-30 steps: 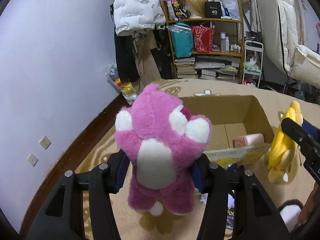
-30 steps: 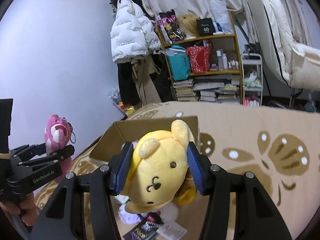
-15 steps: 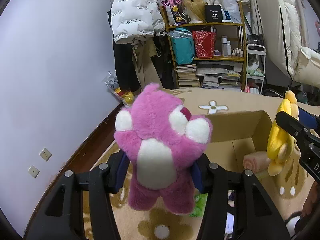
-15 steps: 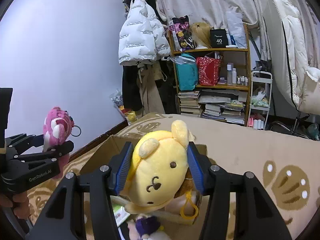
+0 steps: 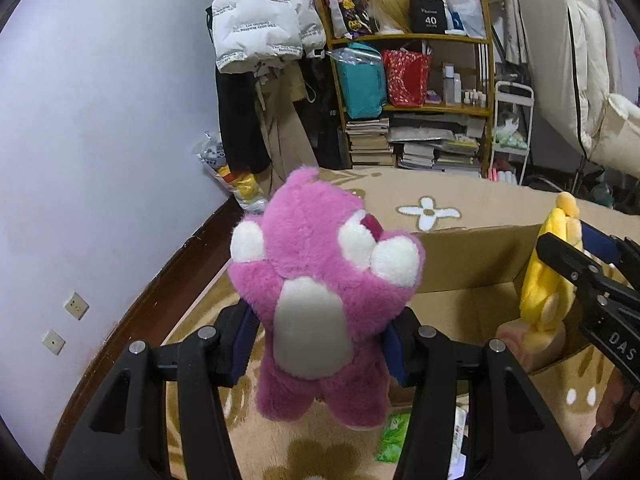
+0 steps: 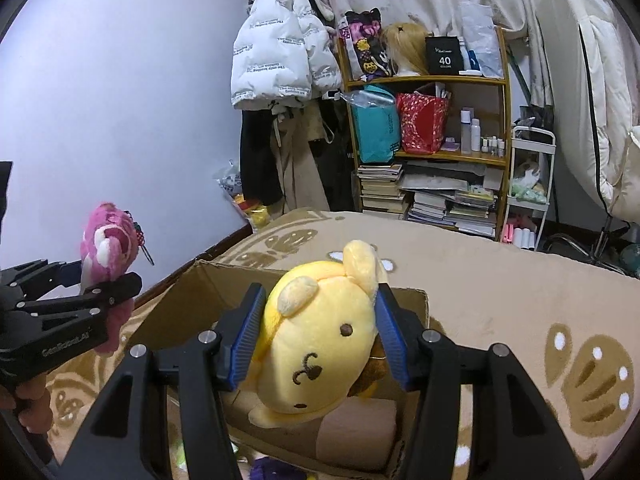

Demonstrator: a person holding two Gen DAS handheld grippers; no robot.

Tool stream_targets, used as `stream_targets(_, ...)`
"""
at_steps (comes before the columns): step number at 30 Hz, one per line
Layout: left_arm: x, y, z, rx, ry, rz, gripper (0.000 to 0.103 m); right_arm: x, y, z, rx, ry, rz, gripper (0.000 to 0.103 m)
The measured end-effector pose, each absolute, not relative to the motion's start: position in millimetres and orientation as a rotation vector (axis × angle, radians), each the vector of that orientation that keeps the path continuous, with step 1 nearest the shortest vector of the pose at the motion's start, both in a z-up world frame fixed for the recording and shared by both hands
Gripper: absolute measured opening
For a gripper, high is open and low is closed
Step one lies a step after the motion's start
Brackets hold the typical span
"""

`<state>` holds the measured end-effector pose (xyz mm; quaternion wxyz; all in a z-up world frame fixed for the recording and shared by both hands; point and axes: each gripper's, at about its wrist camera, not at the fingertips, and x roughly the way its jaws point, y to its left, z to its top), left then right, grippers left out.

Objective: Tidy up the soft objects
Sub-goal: 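Lift the pink bear with the left tool while the right tool carries the yellow dog over the box, then open both tools to drop the pink bear and yellow dog into the box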

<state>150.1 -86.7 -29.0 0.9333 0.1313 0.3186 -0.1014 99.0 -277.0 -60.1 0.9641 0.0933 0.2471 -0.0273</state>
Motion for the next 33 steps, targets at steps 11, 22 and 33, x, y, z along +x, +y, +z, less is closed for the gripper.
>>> stream_targets(11,166.9,-103.8,-47.2,0.263,0.736,-0.270,0.054,111.0,-287.6,-83.9,0.213,0.577,-0.072,0.062)
stream_targets(22,164.0,-108.5,-60.8,0.264,0.774,-0.256,0.072,107.6,-290.4,-83.2,0.230,0.595,-0.076,0.079)
stream_targets(33,146.9,-86.6,-32.7,0.235,0.740,-0.223,0.097,81.9,-289.9,-64.1,0.245,0.577,-0.087,0.102)
